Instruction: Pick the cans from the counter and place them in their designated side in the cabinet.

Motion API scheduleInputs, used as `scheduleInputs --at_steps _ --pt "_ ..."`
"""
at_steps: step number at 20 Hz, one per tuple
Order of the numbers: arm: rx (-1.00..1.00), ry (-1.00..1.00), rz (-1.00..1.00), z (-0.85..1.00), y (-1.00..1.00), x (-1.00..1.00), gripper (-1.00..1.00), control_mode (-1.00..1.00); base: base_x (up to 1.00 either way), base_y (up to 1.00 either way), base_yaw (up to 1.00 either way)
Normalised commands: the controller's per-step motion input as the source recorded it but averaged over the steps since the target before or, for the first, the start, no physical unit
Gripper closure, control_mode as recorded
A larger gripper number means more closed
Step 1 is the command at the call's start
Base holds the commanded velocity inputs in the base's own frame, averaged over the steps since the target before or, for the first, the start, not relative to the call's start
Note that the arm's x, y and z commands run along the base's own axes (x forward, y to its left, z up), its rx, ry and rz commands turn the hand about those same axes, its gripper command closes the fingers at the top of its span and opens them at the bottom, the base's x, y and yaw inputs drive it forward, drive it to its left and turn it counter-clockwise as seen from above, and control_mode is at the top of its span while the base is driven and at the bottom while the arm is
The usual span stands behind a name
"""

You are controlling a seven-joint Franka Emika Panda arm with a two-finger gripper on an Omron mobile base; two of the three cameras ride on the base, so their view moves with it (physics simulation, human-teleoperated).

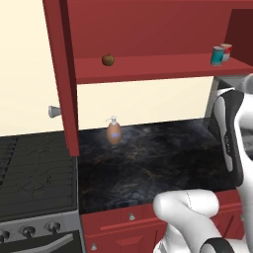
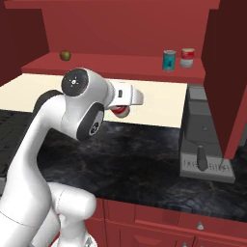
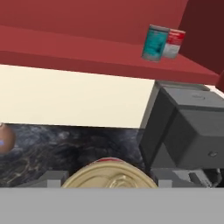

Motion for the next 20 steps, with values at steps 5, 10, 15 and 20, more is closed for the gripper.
scheduleInputs --at_steps 5,10,15,20 --pt "-0.02 -0.1 0.02 0.47 0.0 0.02 1.0 -1.0 0.0 0.0 0.0" --pt "-0.02 -0.08 0.01 0.42 0.0 0.13 1.0 -1.0 0.0 0.0 0.0" --pt "-0.01 -0.06 0.0 0.28 0.0 0.29 1.0 -1.0 0.0 0.0 0.0" --pt "0.0 -0.08 0.0 0.16 0.0 0.34 1.0 -1.0 0.0 0.0 0.0"
